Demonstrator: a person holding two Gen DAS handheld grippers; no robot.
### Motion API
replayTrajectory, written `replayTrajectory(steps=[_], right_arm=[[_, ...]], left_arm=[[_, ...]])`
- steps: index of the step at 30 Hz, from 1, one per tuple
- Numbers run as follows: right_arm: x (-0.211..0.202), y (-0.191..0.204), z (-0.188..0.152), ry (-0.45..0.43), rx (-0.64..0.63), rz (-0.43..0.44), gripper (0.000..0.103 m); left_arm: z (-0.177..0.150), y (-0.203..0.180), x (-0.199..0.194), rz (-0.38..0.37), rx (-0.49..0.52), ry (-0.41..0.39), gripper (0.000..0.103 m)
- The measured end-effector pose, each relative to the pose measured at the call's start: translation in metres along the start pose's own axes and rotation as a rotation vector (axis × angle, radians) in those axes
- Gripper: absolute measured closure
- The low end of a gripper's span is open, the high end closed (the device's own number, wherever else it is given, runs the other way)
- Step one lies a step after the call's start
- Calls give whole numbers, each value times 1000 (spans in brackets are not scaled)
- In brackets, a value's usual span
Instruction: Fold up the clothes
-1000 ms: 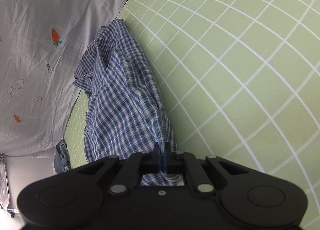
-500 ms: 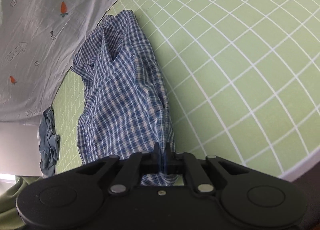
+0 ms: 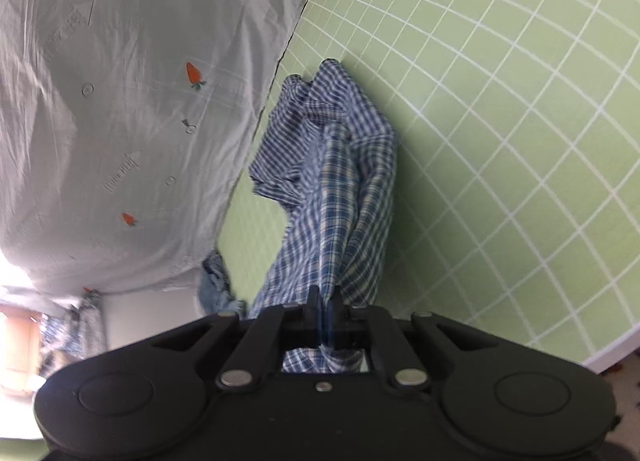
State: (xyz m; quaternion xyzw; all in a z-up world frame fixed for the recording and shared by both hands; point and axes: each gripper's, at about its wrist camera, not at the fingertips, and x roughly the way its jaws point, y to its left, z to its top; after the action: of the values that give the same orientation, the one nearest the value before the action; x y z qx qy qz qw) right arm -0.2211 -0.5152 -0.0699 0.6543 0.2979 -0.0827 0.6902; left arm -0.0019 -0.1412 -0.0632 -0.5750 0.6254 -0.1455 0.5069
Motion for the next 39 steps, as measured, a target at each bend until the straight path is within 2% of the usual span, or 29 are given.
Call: replayTrajectory(steps=[8, 12, 16, 17, 18, 19, 20, 21, 22, 23, 24, 26, 28, 30, 33, 34, 39], right_arm=[[21, 11, 40, 4, 228, 171, 100], [41, 26, 73, -4, 275, 206, 100], [69, 48, 122, -15, 254, 205, 100], [78, 56, 138, -29, 233, 192, 98], [87, 64, 155, -51, 206, 174, 95], [96, 73, 171, -74, 177, 155, 89], [106, 82, 187, -102, 136, 132, 75], [112, 89, 199, -135, 93, 114, 67], [118, 96, 211, -169, 48, 96, 55], [122, 102, 219, -199, -8, 74, 50], [126, 108, 223, -214, -77, 33, 46], [136, 118, 226, -236, -230, -83, 25], [148, 120, 218, -232, -388, -220, 24], [161, 115, 204, -203, -519, -331, 24], [178, 103, 184, -148, -608, -403, 20], [181, 98, 179, -134, -610, -401, 19], [199, 82, 169, -98, -557, -379, 12]], left_arm=[[22, -29, 20, -113, -164, -3, 95], [42, -66, 47, -128, -161, 2, 95], [83, -113, 89, -126, -113, 26, 94], [96, -128, 102, -125, -80, 27, 91], [109, -142, 115, -124, -44, 27, 79], [123, -157, 128, -112, -3, 2, 59], [130, -165, 133, -82, 49, -31, 46], [136, -172, 137, -49, 102, -65, 27], [142, -178, 141, -17, 155, -99, 23], [149, -185, 145, 16, 208, -133, 23], [155, -192, 149, 49, 262, -166, 21], [156, -183, 157, 140, 349, -194, 19], [157, -173, 164, 234, 435, -219, 18], [144, -166, 174, 345, 608, -203, 15], [125, -155, 190, 494, 819, -165, 13], [118, -150, 196, 539, 879, -150, 13], [115, -133, 208, 534, 875, -92, 10]])
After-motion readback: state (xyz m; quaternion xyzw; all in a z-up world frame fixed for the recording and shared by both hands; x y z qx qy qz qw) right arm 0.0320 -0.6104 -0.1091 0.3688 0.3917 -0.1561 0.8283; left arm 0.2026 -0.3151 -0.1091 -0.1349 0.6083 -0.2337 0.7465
